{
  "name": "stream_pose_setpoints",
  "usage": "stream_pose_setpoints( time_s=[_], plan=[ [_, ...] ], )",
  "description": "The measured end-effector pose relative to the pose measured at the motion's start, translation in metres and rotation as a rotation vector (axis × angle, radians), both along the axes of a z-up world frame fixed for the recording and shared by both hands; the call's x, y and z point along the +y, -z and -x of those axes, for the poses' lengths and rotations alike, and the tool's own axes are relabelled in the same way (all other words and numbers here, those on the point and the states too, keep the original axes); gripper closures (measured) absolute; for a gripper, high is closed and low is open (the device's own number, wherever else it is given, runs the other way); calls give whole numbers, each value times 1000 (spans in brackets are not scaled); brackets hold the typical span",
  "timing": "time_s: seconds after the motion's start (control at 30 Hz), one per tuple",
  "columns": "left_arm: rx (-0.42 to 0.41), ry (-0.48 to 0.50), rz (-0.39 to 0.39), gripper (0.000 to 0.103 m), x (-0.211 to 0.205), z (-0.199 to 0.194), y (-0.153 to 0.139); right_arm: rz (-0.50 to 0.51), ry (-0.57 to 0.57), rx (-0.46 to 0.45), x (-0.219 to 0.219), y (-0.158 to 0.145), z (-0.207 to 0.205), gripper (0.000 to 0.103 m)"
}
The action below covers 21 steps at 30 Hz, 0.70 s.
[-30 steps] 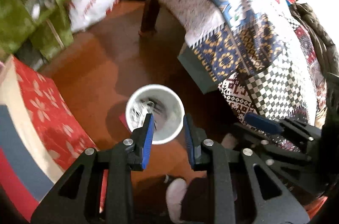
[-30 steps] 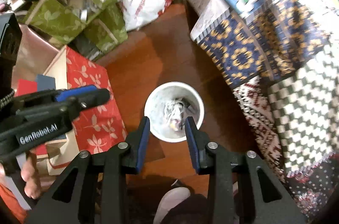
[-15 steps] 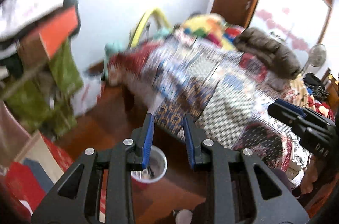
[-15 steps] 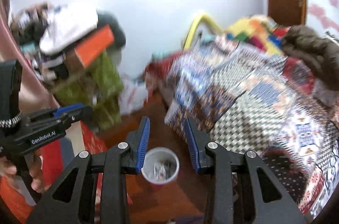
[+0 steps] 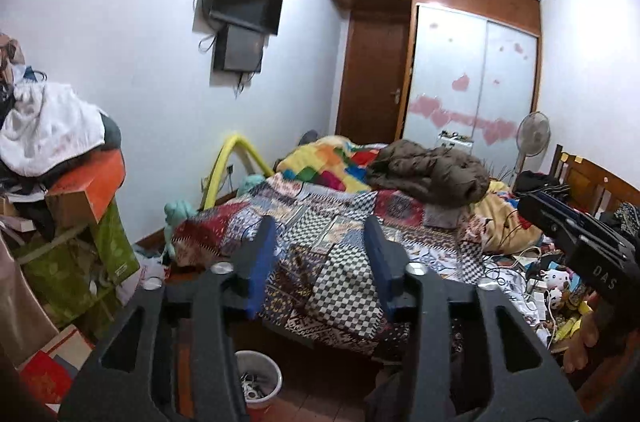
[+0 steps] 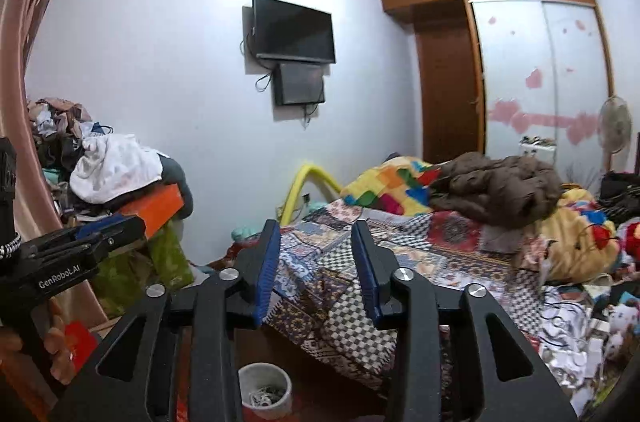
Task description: Collect trash
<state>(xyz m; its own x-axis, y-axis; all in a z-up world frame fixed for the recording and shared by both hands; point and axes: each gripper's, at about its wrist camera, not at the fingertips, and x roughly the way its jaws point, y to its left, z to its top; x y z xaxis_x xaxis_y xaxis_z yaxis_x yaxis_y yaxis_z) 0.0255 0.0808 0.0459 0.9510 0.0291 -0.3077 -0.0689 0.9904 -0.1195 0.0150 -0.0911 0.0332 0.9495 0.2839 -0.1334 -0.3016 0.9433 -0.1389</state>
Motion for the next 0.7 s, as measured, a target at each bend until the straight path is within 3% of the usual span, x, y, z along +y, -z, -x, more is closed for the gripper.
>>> stream_pose_setpoints(
  time_s=[0.07, 0.13, 0.23, 0.37, 0.7],
  plan=[
    [-22, 7, -11, 45, -7, 12, 0, 5, 35, -16, -3, 4, 9, 46],
    [-28, 14, -21, 31, -13, 22, 2, 1, 61, -29, -6, 9, 16, 32],
    [-40, -3, -43, 8, -20, 35, 6, -9, 94, -27, -10, 13, 24, 20],
    [-37, -3, -50, 6, -25, 46, 12, -16, 157, -23, -19, 18, 34, 0],
    [-12, 22, -55, 6, -34, 50, 23, 0, 233, -16, -26, 32, 51, 0]
  ],
)
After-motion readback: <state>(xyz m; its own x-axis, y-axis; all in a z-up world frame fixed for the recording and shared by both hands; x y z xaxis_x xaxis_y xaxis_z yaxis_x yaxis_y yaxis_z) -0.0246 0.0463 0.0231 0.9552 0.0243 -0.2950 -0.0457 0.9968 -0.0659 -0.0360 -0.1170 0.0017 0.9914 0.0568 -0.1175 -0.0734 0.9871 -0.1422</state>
